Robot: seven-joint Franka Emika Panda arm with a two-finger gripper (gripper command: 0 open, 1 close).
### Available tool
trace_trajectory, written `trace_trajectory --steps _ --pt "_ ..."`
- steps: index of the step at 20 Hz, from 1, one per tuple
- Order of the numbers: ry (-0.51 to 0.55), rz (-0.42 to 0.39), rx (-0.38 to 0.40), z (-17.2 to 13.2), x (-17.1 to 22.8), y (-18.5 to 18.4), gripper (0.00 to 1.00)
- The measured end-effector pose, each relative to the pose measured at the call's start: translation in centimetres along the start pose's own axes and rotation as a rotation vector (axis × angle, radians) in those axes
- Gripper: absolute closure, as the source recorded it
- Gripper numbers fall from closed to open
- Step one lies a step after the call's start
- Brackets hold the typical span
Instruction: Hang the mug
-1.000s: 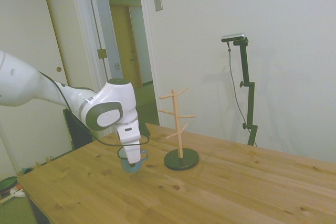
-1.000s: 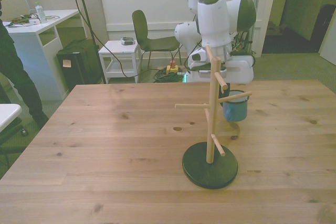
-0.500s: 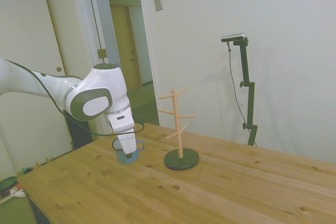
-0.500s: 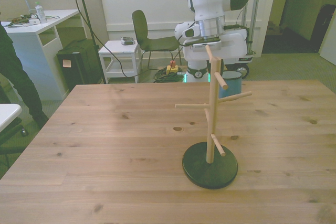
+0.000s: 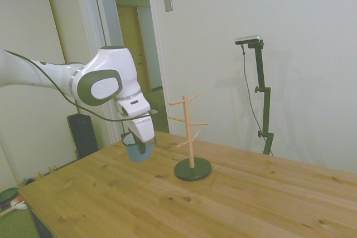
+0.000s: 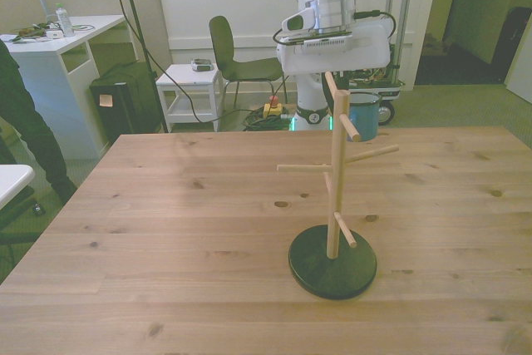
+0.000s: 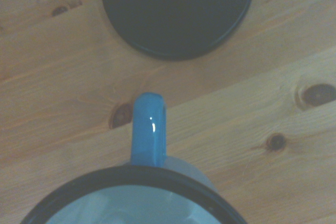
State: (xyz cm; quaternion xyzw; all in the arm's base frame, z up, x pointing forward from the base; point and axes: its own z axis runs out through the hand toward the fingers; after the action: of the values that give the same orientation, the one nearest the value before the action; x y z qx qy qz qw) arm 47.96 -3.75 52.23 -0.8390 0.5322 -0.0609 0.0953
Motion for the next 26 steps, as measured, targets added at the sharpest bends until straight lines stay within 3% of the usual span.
trace_trajectory --steps 8,13,21,26 --pt "0.018 -0.061 -0.012 -1.2 0.5 -4.1 1.0" --pt "0.03 -0.049 0.021 -3.7 0.5 -4.8 1.0" --pt "0.034 -0.014 0.041 -7.8 0.2 -2.2 1.0" --pt "0.03 0.012 0.038 -9.0 2.6 1.5 1.0"
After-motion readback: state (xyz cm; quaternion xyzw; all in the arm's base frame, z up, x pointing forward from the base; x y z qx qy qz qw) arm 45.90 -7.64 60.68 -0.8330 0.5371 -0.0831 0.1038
